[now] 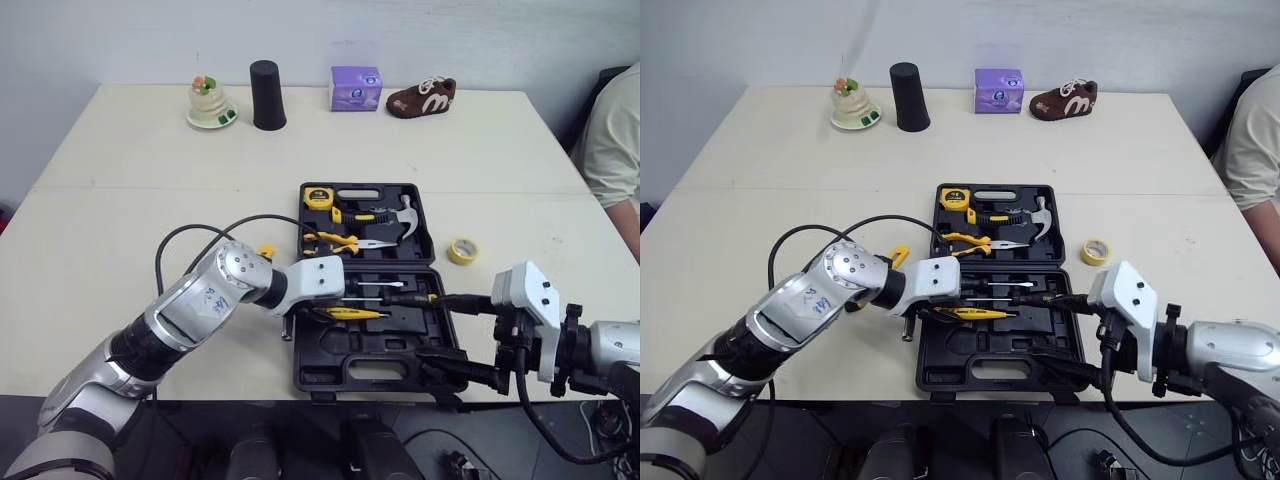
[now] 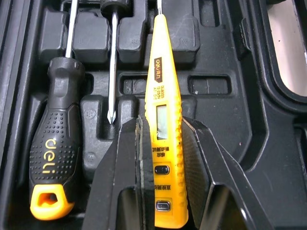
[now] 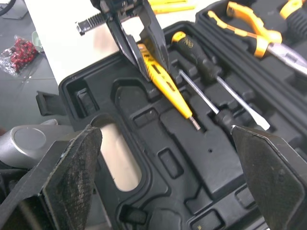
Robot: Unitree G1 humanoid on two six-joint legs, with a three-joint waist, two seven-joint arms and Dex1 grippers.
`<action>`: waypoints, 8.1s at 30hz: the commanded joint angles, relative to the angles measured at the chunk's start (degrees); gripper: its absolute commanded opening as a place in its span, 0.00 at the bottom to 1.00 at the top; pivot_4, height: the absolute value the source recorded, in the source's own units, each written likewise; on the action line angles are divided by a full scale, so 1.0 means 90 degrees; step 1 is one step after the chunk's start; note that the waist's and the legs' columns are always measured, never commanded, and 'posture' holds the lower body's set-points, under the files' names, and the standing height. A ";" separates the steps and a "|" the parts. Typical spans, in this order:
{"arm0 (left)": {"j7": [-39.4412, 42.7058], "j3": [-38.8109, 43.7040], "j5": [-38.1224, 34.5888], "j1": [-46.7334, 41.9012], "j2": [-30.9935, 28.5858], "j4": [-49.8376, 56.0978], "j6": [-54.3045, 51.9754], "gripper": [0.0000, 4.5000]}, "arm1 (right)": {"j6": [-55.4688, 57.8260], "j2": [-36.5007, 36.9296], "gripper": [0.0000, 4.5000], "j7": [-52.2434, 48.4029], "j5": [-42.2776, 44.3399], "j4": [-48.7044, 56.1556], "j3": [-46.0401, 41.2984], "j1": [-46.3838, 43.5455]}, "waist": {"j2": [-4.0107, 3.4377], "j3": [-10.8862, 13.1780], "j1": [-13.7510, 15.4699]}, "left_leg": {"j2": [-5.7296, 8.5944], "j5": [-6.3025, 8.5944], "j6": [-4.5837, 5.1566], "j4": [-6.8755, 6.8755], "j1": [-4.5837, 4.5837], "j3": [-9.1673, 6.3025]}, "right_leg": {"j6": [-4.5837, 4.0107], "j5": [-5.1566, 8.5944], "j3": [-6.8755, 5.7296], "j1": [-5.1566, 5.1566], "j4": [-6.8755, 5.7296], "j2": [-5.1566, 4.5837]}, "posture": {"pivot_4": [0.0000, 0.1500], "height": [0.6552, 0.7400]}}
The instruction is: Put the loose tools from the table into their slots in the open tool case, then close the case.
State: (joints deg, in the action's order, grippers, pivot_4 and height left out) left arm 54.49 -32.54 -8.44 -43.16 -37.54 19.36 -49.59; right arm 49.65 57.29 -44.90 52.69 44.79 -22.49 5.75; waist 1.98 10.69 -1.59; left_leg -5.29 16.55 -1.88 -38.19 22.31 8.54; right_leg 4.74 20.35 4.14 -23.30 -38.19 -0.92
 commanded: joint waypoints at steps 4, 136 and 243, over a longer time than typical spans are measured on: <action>0.0322 0.0634 -0.0556 -0.0011 -0.0012 0.0090 -0.0493 0.81 | -0.0205 -0.0048 1.00 0.0050 0.0071 0.0210 -0.0212 0.0064 | 0.0000 0.0000 -0.0005 | -0.0001 0.0000 0.0000 0.0000 0.0000 0.0000 | 0.0000 0.0000 0.0000 -0.0001 -0.0003 0.0002 | 1.00 0.88; 0.0943 0.1521 -0.2440 0.0589 -0.1287 0.1078 -0.0590 0.27 | 0.0043 0.0584 1.00 -0.1380 0.0655 -0.0225 -0.1327 0.0285 | 0.0006 0.0006 -0.0005 | -0.0001 0.0036 -0.0005 0.0046 -0.0079 0.0000 | -0.0014 0.0013 -0.0056 0.0095 0.0066 -0.0046 | 1.00 0.88; 0.1370 0.2385 -0.1858 0.1484 0.0791 -0.0641 0.1882 0.37 | -0.0532 0.0012 1.00 -0.1221 -0.0628 -0.0885 -0.2144 0.1644 | 0.0008 -0.0006 -0.0049 | -0.0043 0.0047 0.0009 0.0023 -0.0096 0.0000 | 0.0015 -0.0005 0.0065 0.0099 0.0063 0.0027 | 1.00 0.88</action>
State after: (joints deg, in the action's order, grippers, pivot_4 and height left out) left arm 65.44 -17.94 -21.20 -30.36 -27.71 9.96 -32.18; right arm 46.14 57.77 -55.54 48.44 39.01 -37.77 20.56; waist 2.05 10.63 -2.02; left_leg -5.70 16.96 -1.83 -37.98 21.48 8.57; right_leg 4.87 20.31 4.75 -22.47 -37.65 -0.68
